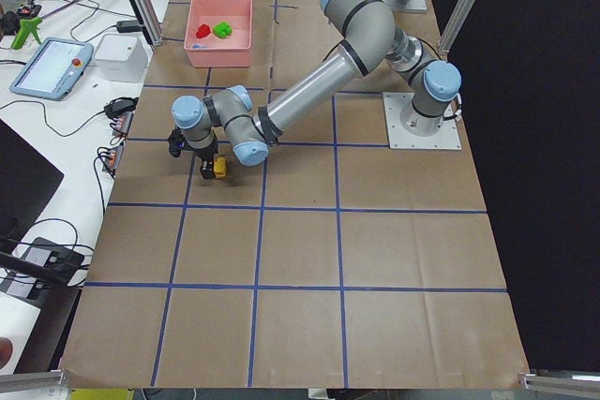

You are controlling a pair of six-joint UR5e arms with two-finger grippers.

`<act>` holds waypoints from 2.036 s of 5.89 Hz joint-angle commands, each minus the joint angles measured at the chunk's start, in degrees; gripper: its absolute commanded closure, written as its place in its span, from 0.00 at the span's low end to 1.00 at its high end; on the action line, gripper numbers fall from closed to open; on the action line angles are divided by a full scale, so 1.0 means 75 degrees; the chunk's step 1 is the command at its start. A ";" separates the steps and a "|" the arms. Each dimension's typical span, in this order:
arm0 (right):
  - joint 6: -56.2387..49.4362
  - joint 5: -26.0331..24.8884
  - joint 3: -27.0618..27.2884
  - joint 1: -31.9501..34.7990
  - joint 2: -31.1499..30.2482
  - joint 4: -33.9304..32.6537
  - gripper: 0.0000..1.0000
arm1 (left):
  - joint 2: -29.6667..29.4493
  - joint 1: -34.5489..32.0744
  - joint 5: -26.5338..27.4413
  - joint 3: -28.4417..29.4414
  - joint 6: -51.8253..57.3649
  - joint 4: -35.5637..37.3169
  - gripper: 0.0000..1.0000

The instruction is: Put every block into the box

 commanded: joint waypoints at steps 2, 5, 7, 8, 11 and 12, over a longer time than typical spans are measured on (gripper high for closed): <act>0.0622 -0.0022 0.2009 -0.0271 -0.1784 -0.0232 0.01 | 0.0106 0.0013 0.0214 -0.0134 -0.0008 0.0086 0.49; 0.0587 -0.0022 0.3577 -0.0319 -0.2939 -0.1622 0.00 | 0.0815 0.0001 0.0556 0.0298 -0.0091 -0.0577 0.78; 0.0529 0.0024 0.3577 -0.0914 -0.2904 -0.1599 0.00 | 0.2140 -0.0115 0.0439 0.0882 -0.0126 -0.3009 0.79; 0.0505 0.0036 0.3565 -0.1126 -0.2904 -0.1587 0.00 | 0.2215 -0.0325 -0.0026 0.1083 -0.0636 -0.3495 0.79; 0.0517 0.0060 0.3624 -0.1140 -0.2904 -0.1564 0.00 | 0.2018 -0.3095 -0.0415 0.1551 -0.4998 -0.3395 0.78; 0.0529 0.0072 0.3647 -0.1140 -0.2904 -0.1564 0.00 | 0.1633 -0.3777 -0.0696 0.1867 -0.6010 -0.3221 0.78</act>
